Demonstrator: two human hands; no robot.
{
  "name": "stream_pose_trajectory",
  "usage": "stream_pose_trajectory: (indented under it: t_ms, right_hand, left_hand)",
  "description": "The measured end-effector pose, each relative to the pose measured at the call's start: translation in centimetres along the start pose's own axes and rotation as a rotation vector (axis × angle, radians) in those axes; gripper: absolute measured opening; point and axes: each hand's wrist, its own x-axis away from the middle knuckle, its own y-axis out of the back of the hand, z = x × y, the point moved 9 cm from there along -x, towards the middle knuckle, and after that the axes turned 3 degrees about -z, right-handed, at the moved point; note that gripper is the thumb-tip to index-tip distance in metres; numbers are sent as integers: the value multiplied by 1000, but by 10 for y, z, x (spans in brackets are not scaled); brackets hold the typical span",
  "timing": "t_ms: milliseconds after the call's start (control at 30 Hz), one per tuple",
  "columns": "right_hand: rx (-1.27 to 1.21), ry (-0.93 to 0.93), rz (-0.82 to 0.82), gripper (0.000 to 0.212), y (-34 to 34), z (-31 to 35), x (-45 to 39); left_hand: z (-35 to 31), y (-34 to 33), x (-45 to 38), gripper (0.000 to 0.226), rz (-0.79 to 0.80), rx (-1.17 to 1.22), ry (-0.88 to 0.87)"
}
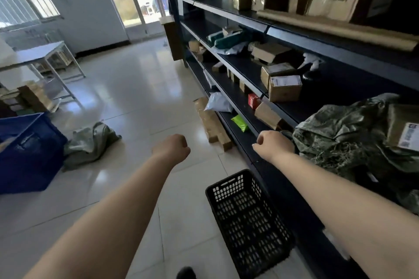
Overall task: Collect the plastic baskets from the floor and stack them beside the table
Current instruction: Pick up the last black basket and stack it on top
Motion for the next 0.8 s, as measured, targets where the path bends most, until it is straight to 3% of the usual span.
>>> stream_pose_trajectory:
  t_ms: [267,500,700,800]
  right_hand:
    - [-81,-472,-29,21,-53,-83,-47]
    - [-305,-1075,5,28,-143,-151,23]
    - [-429,-1432,9,49,-240,-177,89]
    - [-510,-1543,11,64,-325,-201,97]
  left_hand:
    - [-65,-94,-162,14,211,28,-304]
    - [-128,-191,-238,55,455,-108,-570]
    - [-123,-290,-274,54,596,-50,-462]
    - [-96,-381,-288,58,608,-146,-452]
